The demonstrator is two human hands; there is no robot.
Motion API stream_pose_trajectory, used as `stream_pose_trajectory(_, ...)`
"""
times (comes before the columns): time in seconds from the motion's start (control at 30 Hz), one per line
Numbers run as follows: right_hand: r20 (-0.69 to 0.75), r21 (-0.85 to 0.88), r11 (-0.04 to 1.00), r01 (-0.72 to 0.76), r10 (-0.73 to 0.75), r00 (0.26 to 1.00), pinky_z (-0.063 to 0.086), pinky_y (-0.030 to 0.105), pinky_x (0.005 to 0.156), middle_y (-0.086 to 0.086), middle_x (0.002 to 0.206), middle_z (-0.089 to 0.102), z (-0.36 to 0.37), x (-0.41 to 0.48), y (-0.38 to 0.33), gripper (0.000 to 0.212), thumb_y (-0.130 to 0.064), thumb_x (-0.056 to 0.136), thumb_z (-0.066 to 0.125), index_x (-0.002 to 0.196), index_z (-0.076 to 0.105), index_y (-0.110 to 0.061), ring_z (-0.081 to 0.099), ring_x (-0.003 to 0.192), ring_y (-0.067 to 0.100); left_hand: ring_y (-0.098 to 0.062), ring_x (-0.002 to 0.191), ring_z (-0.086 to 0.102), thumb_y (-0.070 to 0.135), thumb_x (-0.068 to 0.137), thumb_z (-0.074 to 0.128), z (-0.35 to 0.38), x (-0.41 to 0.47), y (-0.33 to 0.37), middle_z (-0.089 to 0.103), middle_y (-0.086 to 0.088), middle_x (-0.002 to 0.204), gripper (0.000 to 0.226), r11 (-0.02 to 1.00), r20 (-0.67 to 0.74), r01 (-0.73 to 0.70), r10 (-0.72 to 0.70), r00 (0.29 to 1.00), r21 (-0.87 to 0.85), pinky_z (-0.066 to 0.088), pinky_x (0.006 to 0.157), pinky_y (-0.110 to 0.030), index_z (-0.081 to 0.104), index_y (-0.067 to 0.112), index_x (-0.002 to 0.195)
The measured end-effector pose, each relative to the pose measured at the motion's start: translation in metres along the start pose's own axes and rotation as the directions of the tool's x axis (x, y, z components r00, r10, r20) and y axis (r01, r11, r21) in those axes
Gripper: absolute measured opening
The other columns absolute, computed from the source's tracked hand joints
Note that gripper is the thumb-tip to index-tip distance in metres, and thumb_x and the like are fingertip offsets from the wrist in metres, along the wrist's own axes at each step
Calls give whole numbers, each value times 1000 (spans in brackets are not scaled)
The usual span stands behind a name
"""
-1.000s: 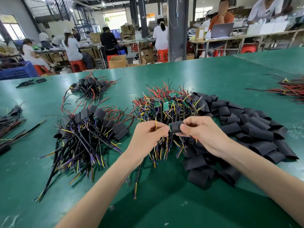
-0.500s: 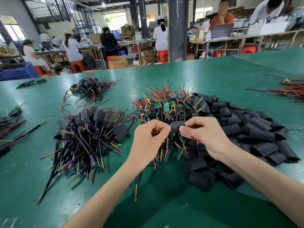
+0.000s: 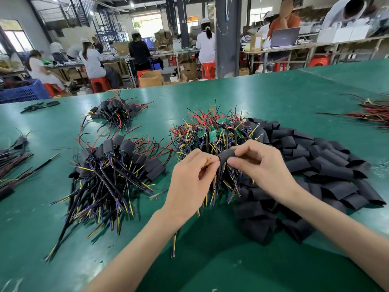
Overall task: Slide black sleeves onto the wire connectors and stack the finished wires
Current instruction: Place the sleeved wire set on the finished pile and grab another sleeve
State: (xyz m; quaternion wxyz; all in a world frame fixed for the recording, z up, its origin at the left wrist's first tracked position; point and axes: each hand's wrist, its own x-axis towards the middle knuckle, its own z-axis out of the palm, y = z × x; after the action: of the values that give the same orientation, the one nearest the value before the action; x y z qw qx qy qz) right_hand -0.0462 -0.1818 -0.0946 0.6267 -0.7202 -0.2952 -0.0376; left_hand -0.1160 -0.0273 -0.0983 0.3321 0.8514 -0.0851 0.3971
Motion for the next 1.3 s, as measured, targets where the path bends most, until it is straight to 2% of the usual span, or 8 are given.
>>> stream_pose_trajectory(0.1,62,230,973,-12,-3,998,48,21,76,8,91,71,-7,7,2,13,5,82,62,84,58,-7,62,80,12,3,65,40,0,84,65,-5,2,-4,46,9,72,6,999,-51,-37,38,998,9,30,62,-6,69,4,82)
stream_pose_trajectory(0.57,167,341,933,-113,58,984,54,24,64,12,79,66,-12,12,9,9,-3,81,61,90,59,-5,65,66,20,8,66,48,1,82,68,-11,8,-1,52,19,71,9,999,17,45,-44,999,-28,33,65,-5,72,9,80)
stream_pose_trajectory(0.67,53,-32,999,29,-27,998,49,17,72,2,85,67,-19,17,16,21,3,84,63,96,58,-13,65,72,14,7,66,47,3,82,66,-27,17,-3,54,14,72,8,997,-185,-37,48,982,63,34,68,-5,69,11,82)
stream_pose_trajectory(0.73,-33,-382,916,124,-147,989,44,14,80,0,87,67,-26,22,22,22,2,84,63,99,59,-14,63,80,12,5,66,51,8,85,64,-41,24,-10,55,15,73,11,997,-363,-36,57,930,65,40,67,-8,62,15,94)
stream_pose_trajectory(0.83,-132,-570,811,128,-244,961,46,30,87,5,88,67,-40,30,32,19,7,83,58,96,62,-7,63,84,22,-5,65,48,8,91,58,-68,35,-32,49,13,72,20,973,-543,-6,133,829,229,37,66,-18,58,4,110)
stream_pose_trajectory(0.97,-202,-727,686,31,-256,945,47,46,81,11,88,67,-57,39,45,21,8,81,51,91,63,-7,61,85,33,-27,76,44,5,96,48,-99,40,-74,50,-18,79,30,843,-552,147,198,810,518,37,70,-32,60,1,124)
stream_pose_trajectory(1.1,-196,-882,452,-136,-89,977,39,44,80,12,96,62,-62,40,57,21,1,82,51,96,62,-9,53,96,35,-38,91,48,2,95,44,-108,28,-107,54,-22,93,34,703,-438,359,-75,896,614,41,71,-48,61,4,125)
stream_pose_trajectory(1.3,-219,-939,251,-237,97,971,36,43,87,12,112,54,-68,37,67,25,-12,85,52,108,60,-11,43,109,34,-41,103,43,1,83,51,-100,23,-116,54,-24,104,37,597,-400,514,-326,857,616,41,87,-49,66,5,116)
